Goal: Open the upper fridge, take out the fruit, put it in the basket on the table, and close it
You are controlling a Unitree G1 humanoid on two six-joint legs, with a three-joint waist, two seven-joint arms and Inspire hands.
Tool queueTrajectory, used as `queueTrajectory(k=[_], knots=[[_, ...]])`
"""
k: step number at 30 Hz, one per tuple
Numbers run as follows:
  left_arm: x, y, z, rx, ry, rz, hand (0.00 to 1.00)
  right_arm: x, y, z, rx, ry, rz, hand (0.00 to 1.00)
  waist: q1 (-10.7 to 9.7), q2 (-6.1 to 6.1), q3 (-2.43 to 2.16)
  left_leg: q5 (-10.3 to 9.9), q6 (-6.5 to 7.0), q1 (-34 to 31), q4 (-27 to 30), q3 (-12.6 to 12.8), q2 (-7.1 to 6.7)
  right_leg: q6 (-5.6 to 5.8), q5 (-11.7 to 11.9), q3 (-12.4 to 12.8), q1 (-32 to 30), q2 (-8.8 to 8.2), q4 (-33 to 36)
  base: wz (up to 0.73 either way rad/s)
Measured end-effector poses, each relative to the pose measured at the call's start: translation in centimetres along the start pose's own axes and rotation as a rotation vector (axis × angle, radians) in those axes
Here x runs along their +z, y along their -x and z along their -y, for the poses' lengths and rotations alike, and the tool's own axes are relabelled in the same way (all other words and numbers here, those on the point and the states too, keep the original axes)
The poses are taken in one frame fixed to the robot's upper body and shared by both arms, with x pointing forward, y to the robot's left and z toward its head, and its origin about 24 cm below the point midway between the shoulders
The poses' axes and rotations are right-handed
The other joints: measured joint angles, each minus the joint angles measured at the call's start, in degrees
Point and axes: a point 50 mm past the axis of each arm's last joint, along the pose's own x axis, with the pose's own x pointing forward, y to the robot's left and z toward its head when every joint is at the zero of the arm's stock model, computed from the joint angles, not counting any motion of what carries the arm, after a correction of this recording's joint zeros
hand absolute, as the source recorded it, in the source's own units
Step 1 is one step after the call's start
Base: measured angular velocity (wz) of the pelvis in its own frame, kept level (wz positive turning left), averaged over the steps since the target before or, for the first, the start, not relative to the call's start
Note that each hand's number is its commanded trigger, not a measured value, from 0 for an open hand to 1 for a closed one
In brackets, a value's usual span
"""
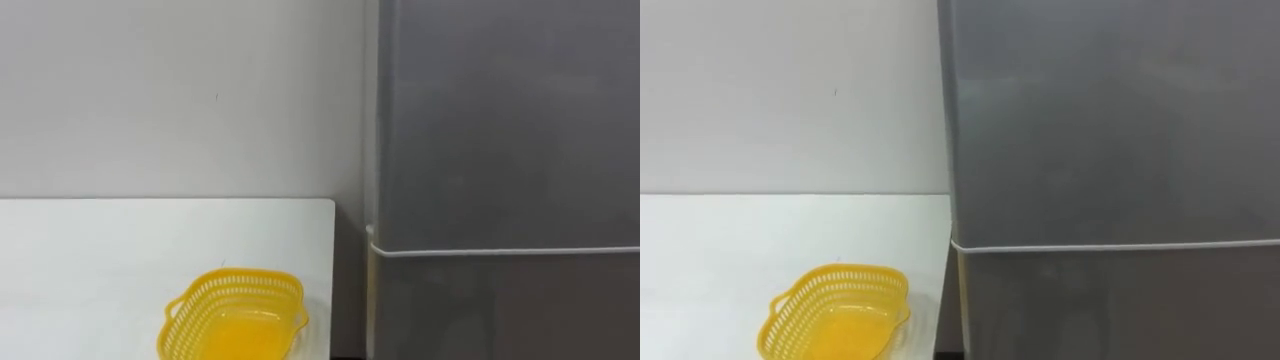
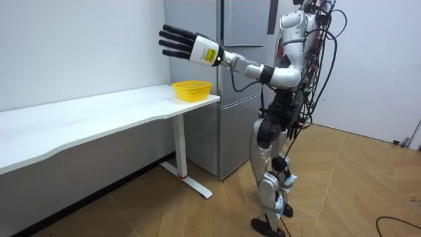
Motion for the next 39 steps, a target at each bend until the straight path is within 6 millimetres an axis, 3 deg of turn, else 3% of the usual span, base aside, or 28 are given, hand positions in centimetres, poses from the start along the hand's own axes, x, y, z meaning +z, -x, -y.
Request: queueTrajectory(k=[5, 11, 20, 26, 39], knots=[[0.4, 1.0, 4.0, -0.251, 0.067, 0.016, 0.00, 1.2, -0.1, 0.0, 0.002, 0.016, 0.030, 0.00, -1.51, -0.35, -0.09, 0.00, 0.00, -0.41, 0.48, -0.10, 0.07, -0.03, 0.02, -0.43, -0.02, -0.17, 0.00, 0.04], [1.4, 2.3, 6.8, -0.491, 0.138, 0.036, 0.00, 1.9, -0.2, -0.1, 0.014, 0.086, 0.050, 0.00, -2.59, -0.98, 0.05, 0.01, 0.00, -0.47, 0.50, 1.10, 0.14, -0.03, 0.03, 0.39, -0.57, 0.02, 0.14, -0.07], [1.2, 3.9, 10.0, -0.797, 0.257, -0.045, 0.00, 2.4, -0.2, -0.2, 0.038, 0.123, 0.049, 0.00, -4.52, -1.74, -0.02, 0.00, 0.00, -0.46, 0.42, 1.53, 0.14, -0.03, 0.03, 1.72, -0.79, 0.07, 0.47, -0.07], [0.6, 5.1, 11.4, -0.969, 0.391, -0.162, 0.00, 2.4, -0.2, -0.6, 0.055, 0.158, 0.032, 0.00, -5.77, -1.94, -0.01, 0.00, 0.00, -0.52, 0.42, 1.66, 0.29, -0.04, 0.04, 1.98, -1.14, 0.09, 1.04, -0.02], [1.3, 6.0, 12.8, -1.174, 0.480, -0.157, 0.00, 2.0, -0.2, -0.9, 0.074, 0.194, -0.010, 0.00, -5.75, -1.64, -0.27, 0.00, 0.00, -0.33, 0.47, 3.16, 0.40, -0.09, 0.07, 3.51, -2.02, 0.20, 2.14, -0.05]])
